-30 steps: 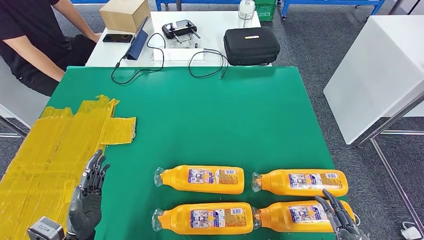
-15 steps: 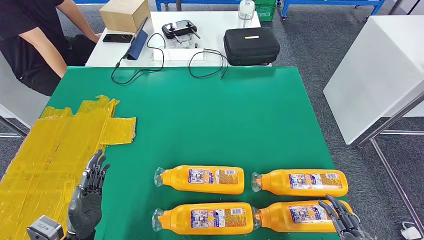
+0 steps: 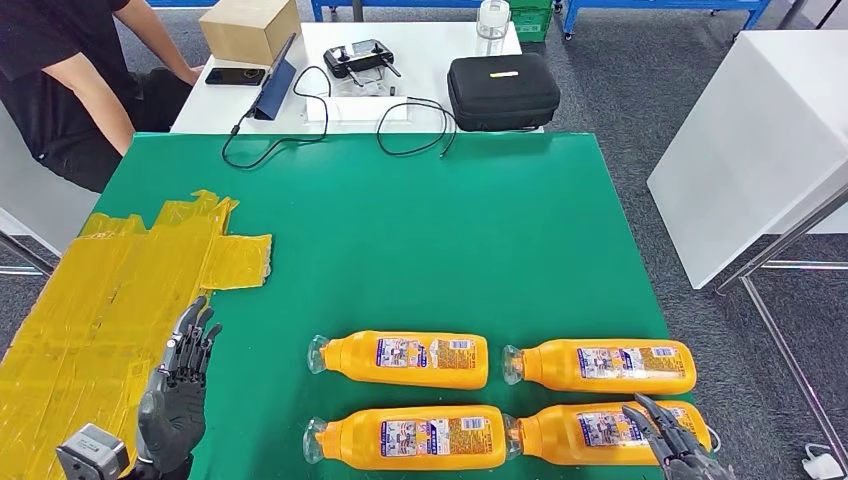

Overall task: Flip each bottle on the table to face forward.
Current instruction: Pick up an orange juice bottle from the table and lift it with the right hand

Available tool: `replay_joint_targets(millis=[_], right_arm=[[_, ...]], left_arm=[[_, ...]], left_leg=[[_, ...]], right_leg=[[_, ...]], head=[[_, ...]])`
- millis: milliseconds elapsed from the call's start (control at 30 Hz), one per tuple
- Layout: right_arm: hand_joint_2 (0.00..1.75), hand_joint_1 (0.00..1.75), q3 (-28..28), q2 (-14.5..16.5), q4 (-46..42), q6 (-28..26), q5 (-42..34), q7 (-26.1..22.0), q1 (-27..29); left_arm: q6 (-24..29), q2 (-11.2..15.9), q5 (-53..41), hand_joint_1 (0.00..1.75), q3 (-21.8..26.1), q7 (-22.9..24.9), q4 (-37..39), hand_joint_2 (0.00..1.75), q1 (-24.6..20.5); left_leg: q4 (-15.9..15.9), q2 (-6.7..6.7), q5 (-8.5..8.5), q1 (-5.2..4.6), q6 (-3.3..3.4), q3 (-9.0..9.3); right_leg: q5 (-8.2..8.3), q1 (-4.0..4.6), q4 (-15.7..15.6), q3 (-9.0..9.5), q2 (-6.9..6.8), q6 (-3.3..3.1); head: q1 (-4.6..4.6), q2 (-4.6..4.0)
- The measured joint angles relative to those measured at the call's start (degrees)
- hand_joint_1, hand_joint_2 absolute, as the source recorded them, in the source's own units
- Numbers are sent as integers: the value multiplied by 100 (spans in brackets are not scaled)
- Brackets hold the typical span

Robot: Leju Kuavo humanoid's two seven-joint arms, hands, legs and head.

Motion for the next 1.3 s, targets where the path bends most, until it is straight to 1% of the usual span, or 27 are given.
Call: replay_joint_targets(millis=[200, 300, 500, 700, 900, 1067, 1200, 1300], right_arm=[[175, 0, 58, -75, 68, -10, -2, 10, -25], [175, 0, 88, -135, 78, -11, -3, 108, -25], [175, 0, 90, -393, 79, -95, -31, 465, 67], [175, 0, 51, -618, 102, -198, -215, 601, 158], [175, 0, 23, -695, 131, -216, -253, 609, 185], [175, 0, -54, -750, 183, -290, -464, 596, 254], [175, 0, -246, -770, 261, -280, -692, 434, 350], [175, 0, -477, -739, 340, -58, -830, 206, 407]], left_arm=[[1, 0, 0, 0, 0, 0, 0, 0, -1], [2, 1, 0, 0, 0, 2, 0, 0, -1], [-7, 5, 3, 0, 0, 18, 0, 0, 0], [-24, 7, 4, 0, 0, 35, 0, 0, -1], [-24, 9, 5, 0, 0, 43, 0, 0, -1], [-20, 14, 15, 0, 0, 69, 0, 0, -1], [-16, 26, 45, 0, 0, 83, 0, 0, -1], [-9, 43, 63, 0, -3, 92, 1, 0, -8]], left_leg=[[0, 0, -1, 0, 0, 1], [0, 0, -1, 0, 1, 3], [0, 0, -1, -4, 1, 4], [1, 1, -1, -5, 1, 4], [0, 1, -1, -5, 1, 4], [0, 0, -1, -5, 1, 4], [1, 0, -1, -6, 1, 6], [1, 1, -3, -7, 3, 8]], right_leg=[[0, 0, 0, -5, 0, 0], [0, 0, 0, -9, 0, 0], [0, -2, 0, -5, 0, 0], [0, -3, 0, -2, 0, 0], [0, -2, 0, -4, 0, 0], [0, -3, 0, -7, 0, 0], [0, -3, 0, -13, 0, 0], [0, -4, -1, -33, 0, 0]], head=[[-1, 0], [1, 0], [0, 0], [-1, 0], [0, 0], [-1, 0], [0, 0], [-1, 0]])
